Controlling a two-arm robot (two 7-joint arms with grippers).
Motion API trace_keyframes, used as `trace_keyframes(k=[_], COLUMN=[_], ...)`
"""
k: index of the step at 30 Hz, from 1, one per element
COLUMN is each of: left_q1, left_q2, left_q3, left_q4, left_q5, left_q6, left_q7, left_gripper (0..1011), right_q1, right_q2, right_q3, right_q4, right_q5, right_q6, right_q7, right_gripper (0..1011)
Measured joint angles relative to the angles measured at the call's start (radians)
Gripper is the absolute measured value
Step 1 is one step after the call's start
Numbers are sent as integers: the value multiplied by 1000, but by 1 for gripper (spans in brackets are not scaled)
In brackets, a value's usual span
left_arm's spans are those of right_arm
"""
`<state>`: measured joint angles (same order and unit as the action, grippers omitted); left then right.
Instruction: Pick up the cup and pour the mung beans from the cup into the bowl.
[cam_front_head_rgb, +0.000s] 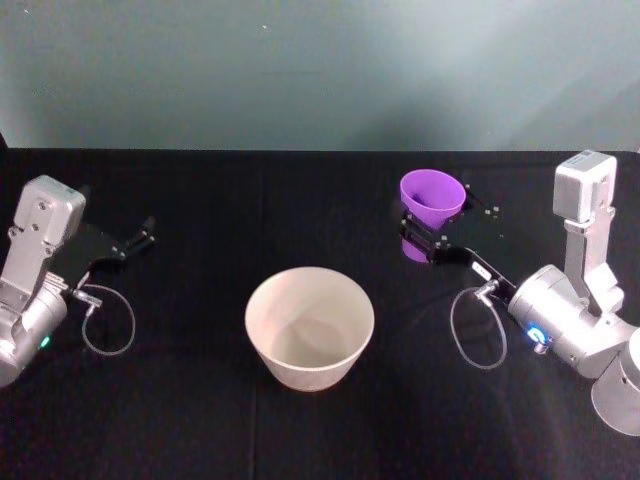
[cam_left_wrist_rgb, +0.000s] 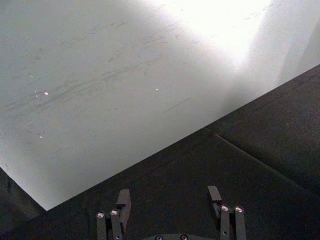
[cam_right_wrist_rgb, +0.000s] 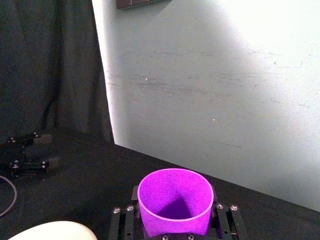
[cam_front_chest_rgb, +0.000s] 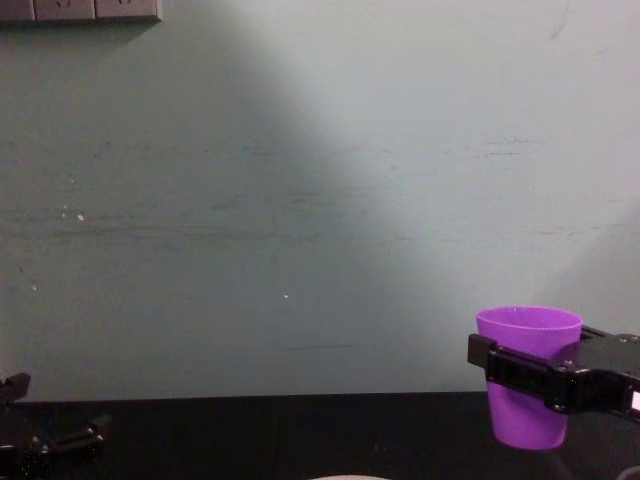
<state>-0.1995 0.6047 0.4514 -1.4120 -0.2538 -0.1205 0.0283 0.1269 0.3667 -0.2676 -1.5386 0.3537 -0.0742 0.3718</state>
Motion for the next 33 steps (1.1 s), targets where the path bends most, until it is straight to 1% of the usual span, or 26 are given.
trace_keyframes(k=[23,27,29,30,33], left_q1=[0,0,0,0,0], left_q2=[0,0,0,0,0], left_q3=[0,0,0,0,0], left_q4=[0,0,0,0,0], left_q5=[0,0,0,0,0], left_q6=[0,0,0,0,0], left_q7=[0,0,0,0,0], left_gripper=[1000,1000,1000,1000,1000], right_q1=[0,3,7,10,16], right_q2=[0,4,10,16,24], right_q3=[0,-6,-15,-23,-35], right_q4=[0,0,-6,-13,-24], right_q5=[0,-18,-44,-66,-101], right_q6=[0,-1,0,2,10], right_q7=[0,0,-2,-7,-14], right_gripper=[739,739,739,739,739])
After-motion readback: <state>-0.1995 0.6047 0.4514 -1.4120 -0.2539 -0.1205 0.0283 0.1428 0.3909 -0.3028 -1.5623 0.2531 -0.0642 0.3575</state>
